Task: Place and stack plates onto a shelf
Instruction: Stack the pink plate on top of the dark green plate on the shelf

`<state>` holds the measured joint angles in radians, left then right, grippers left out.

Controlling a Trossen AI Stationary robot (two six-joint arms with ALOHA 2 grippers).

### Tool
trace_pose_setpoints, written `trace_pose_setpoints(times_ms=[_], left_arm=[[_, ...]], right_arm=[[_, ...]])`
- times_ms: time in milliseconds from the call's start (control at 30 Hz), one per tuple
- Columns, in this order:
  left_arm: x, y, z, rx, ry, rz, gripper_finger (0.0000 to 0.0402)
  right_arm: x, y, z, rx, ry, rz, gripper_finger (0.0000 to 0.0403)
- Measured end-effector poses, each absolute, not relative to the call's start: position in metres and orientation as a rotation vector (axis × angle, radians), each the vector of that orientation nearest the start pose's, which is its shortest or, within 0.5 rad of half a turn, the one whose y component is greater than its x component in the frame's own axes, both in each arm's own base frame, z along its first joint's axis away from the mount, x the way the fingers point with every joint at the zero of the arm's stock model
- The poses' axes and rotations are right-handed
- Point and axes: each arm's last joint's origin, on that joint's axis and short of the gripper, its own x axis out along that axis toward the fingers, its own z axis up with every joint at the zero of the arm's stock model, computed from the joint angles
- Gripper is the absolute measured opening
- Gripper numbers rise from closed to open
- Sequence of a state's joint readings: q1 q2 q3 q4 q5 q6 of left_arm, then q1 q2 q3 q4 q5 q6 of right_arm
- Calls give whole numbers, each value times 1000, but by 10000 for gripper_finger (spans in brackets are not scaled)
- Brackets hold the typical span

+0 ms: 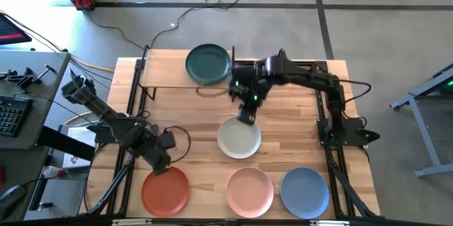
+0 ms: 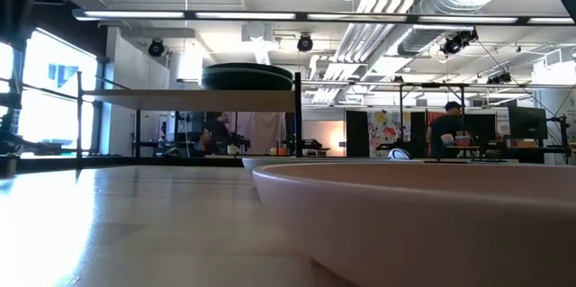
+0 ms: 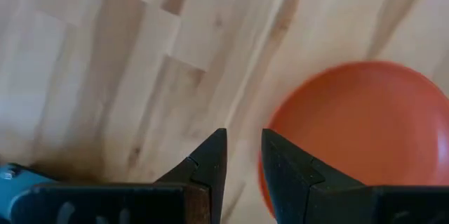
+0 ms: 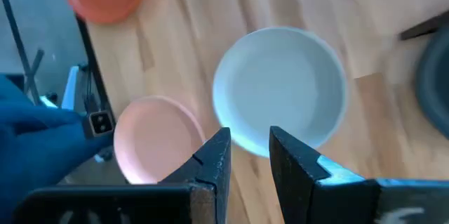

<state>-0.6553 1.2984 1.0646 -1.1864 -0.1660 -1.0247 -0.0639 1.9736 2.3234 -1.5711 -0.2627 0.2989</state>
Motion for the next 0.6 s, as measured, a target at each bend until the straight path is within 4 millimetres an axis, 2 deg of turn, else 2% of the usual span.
trace_pose_setpoints(times_ms=[300,467,600], left_arm=[[162,-156,261,-313,1304,222,78],[167,-169,257,-343,1240,208,78],[176,-177,255,-384,1182,165,78]], right_arm=[[361,61,396,343,1261,14,78],[354,99,395,231,1258,48,78],[355,123,380,189,1274,94,78]])
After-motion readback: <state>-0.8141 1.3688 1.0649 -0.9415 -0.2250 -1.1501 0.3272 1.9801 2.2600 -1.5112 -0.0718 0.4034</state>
